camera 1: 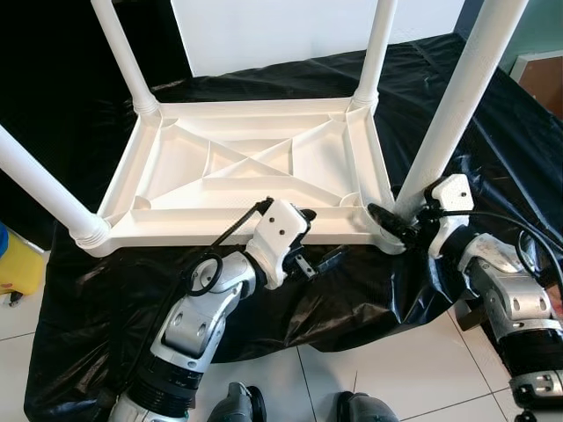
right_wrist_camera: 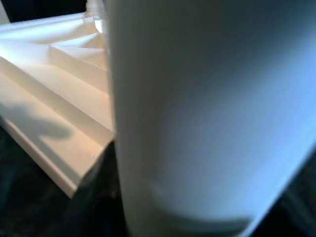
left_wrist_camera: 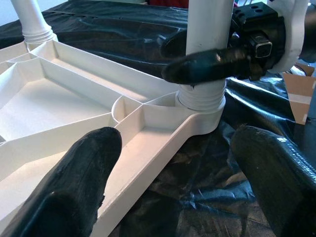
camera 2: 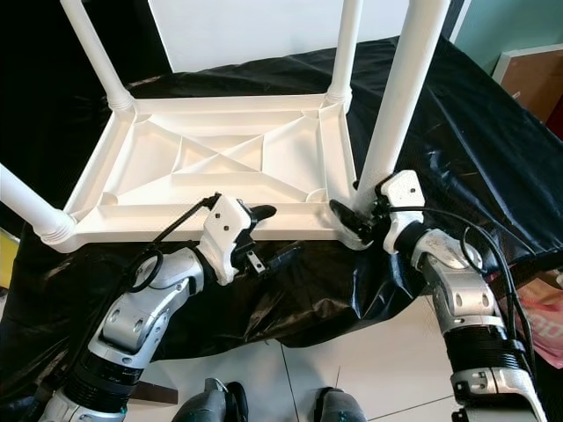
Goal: Building children table
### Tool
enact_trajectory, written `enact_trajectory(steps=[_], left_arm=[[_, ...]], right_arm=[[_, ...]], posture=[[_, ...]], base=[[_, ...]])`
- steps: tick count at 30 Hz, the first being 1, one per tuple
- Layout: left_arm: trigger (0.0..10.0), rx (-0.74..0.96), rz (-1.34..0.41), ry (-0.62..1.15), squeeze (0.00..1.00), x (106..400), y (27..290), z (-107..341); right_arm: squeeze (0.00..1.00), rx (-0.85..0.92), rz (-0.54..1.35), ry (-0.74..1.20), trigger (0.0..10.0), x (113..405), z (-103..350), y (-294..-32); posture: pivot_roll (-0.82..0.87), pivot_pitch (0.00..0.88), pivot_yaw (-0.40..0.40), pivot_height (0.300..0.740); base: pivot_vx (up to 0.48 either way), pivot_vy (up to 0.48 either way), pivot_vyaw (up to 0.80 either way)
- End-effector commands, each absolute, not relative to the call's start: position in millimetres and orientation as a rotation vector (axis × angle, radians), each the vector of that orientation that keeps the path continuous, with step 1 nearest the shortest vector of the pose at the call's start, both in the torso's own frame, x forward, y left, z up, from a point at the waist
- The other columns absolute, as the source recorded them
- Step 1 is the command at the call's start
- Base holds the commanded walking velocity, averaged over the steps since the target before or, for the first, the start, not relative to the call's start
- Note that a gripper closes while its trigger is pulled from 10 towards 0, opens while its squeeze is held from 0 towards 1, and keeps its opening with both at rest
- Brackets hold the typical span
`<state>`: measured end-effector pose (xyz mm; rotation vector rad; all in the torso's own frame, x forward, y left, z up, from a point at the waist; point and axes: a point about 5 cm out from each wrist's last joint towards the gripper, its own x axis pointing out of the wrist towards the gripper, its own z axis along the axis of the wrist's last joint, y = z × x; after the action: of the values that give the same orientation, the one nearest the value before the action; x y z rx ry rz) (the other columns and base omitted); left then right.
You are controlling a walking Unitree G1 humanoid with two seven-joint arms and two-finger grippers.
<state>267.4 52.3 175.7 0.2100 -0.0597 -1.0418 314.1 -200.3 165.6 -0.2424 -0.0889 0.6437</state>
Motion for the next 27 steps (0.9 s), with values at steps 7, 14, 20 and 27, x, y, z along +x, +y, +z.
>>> enact_trajectory(steps=[7,14,20,27], left_arm=[[10.0,0.218,-1.098,-0.025,0.0,268,49,171],[10.0,0.222,-1.073,-0.008,0.0,273,51,167],[10.0,0.218,-1.052,-0.001,0.0,276,53,167],[10.0,0.213,-1.037,0.003,0.0,277,54,166]], right_arm=[[0.0,-0.228,0.638,-0.025,7.0,308,144,-201],[0.0,-0.165,0.483,-0.022,10.0,299,135,-200],[0.0,-0.123,0.323,-0.001,10.0,294,123,-195],[0.0,-0.099,0.22,0.008,10.0,290,120,-192]], posture=[[-0.09,0.086,0.05,0.74],[-0.1,0.079,0.054,0.74],[-0.1,0.076,0.049,0.74],[-0.1,0.077,0.048,0.74]], base=[[0.0,0.0,0.0],[0.0,0.0,0.0],[0.0,0.0,0.0],[0.0,0.0,0.0]])
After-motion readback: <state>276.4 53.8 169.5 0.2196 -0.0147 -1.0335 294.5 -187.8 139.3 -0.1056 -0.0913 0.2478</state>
